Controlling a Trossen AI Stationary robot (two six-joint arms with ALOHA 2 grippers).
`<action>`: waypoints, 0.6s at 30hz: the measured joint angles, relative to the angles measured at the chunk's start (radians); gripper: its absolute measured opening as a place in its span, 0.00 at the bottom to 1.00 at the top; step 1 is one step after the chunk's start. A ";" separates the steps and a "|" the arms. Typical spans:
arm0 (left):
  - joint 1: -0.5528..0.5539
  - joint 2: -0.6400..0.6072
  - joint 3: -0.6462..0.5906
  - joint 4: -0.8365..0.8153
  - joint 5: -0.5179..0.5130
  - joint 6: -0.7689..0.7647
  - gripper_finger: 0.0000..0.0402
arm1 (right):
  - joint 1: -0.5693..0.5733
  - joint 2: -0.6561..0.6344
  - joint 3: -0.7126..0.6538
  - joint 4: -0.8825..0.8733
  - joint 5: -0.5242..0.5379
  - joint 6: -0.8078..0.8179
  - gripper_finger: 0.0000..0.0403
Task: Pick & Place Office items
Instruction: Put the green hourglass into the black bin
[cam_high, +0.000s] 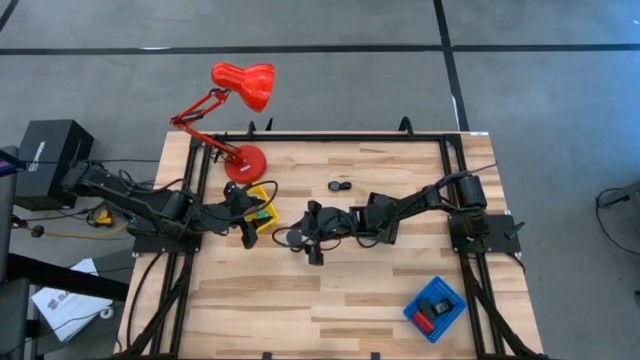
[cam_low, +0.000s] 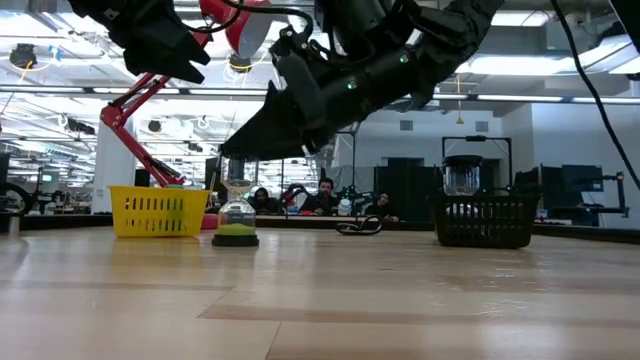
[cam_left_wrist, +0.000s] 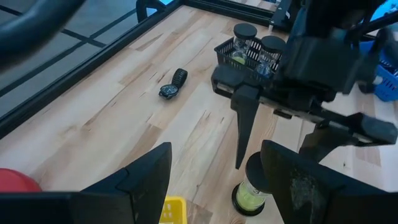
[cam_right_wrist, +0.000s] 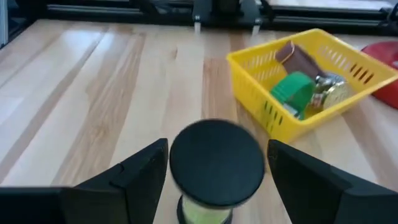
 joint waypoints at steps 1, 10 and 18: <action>0.000 0.000 0.000 0.000 0.000 0.004 0.60 | 0.000 -0.002 0.001 0.003 0.000 0.000 0.66; 0.000 0.000 0.000 0.008 0.000 0.026 0.60 | 0.000 -0.003 0.001 -0.028 0.000 0.000 0.66; 0.000 0.000 0.000 0.013 0.000 0.026 0.60 | -0.002 -0.003 0.001 -0.023 0.000 0.000 0.66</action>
